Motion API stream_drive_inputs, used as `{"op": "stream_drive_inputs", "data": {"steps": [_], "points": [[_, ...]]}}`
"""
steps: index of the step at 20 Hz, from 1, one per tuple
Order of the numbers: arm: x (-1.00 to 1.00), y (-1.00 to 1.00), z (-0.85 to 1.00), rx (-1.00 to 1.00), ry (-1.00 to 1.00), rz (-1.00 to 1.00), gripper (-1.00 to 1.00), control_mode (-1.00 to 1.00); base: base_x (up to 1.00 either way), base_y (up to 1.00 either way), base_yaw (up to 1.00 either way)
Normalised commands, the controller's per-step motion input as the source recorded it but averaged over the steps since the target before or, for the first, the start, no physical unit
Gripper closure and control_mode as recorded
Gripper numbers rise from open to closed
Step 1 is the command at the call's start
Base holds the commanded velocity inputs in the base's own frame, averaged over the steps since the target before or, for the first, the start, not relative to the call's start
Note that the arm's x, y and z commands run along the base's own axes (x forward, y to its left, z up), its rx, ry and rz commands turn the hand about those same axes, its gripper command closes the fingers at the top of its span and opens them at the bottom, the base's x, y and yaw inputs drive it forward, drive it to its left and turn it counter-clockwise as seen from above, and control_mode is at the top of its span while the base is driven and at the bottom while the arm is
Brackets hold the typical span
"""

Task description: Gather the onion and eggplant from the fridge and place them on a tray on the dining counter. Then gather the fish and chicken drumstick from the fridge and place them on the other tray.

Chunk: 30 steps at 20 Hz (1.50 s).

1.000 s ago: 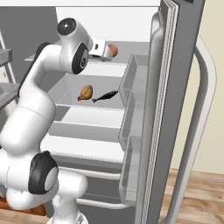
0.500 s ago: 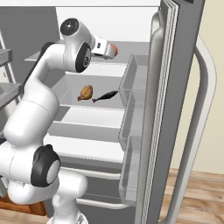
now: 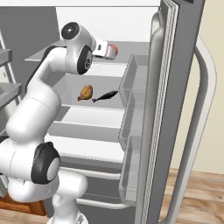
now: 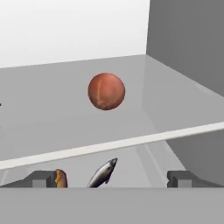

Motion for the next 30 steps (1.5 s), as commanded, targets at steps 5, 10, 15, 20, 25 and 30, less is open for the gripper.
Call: {"op": "stream_drive_inputs", "data": {"steps": [5, 10, 15, 20, 25, 30], "points": [[0.26, -0.04, 0.00, 0.00, 0.00, 0.00, -1.00, -1.00, 0.00, 0.00, 0.00], [0.26, -0.04, 0.00, 0.00, 0.00, 0.00, -1.00, -1.00, 0.00, 0.00, 0.00], [0.29, -0.01, 0.00, 0.00, 0.00, 0.00, -1.00, -1.00, 0.00, 0.00, 0.00], [0.26, -0.01, 0.00, 0.00, 0.00, 0.00, -1.00, -1.00, 0.00, 0.00, 0.00], [0.27, 0.00, -0.08, 0.00, 0.00, 0.00, -1.00, -1.00, 0.00, 0.00, 0.00], [0.30, -0.01, -0.09, 0.00, 0.00, 0.00, -1.00, -1.00, 0.00, 0.00, 0.00]]}}
